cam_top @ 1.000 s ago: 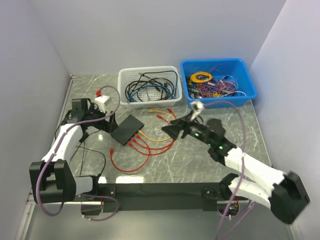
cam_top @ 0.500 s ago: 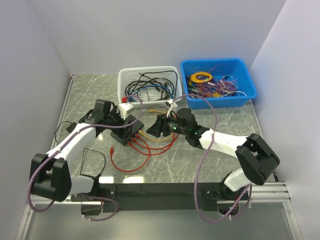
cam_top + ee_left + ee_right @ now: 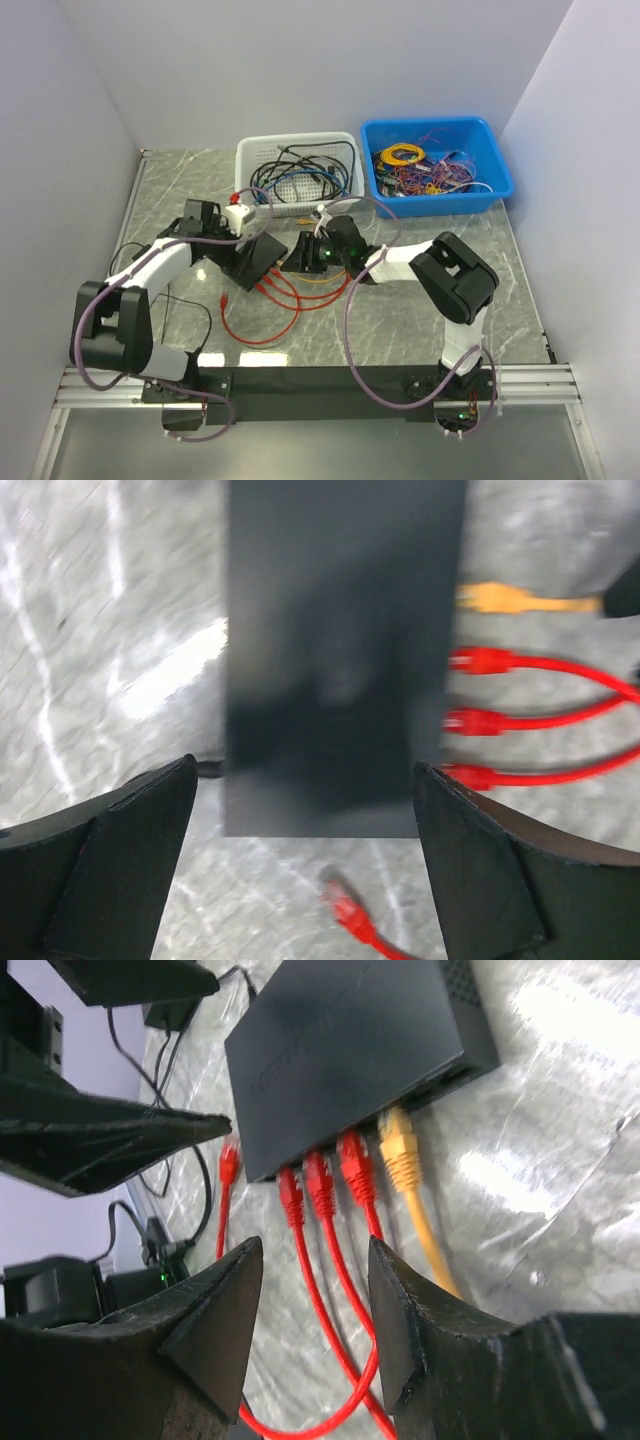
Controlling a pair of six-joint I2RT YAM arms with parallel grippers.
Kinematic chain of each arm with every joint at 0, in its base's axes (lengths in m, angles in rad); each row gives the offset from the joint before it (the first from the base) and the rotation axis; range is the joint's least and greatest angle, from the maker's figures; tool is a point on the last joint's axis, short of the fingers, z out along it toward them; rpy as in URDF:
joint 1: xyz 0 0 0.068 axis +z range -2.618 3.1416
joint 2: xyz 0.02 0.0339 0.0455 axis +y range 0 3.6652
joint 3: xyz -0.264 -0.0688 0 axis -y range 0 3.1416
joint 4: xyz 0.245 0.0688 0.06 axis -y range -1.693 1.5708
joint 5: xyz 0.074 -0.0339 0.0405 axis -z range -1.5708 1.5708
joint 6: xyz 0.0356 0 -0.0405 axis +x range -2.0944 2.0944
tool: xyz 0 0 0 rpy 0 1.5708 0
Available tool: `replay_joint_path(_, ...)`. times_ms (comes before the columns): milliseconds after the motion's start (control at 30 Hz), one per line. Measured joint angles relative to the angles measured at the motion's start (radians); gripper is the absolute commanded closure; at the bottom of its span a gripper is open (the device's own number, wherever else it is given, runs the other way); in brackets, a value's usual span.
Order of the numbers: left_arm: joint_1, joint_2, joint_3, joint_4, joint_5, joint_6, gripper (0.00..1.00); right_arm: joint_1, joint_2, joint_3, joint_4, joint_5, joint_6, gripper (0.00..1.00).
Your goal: Pull the plug from the switch port
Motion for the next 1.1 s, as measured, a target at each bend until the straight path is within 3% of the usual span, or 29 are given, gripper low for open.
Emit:
replay_joint_path(567,0.036,0.089,-0.026,0.073,-0.018,-0.011,0.08,-0.026,0.165,0.105,0.01,0.017,0.068,0.46)
replay_joint_path(1100,0.036,0.09,-0.027,0.078,-0.006,-0.011,0.08,-0.046,0.333,0.065,0.408,-0.064,0.373,0.61)
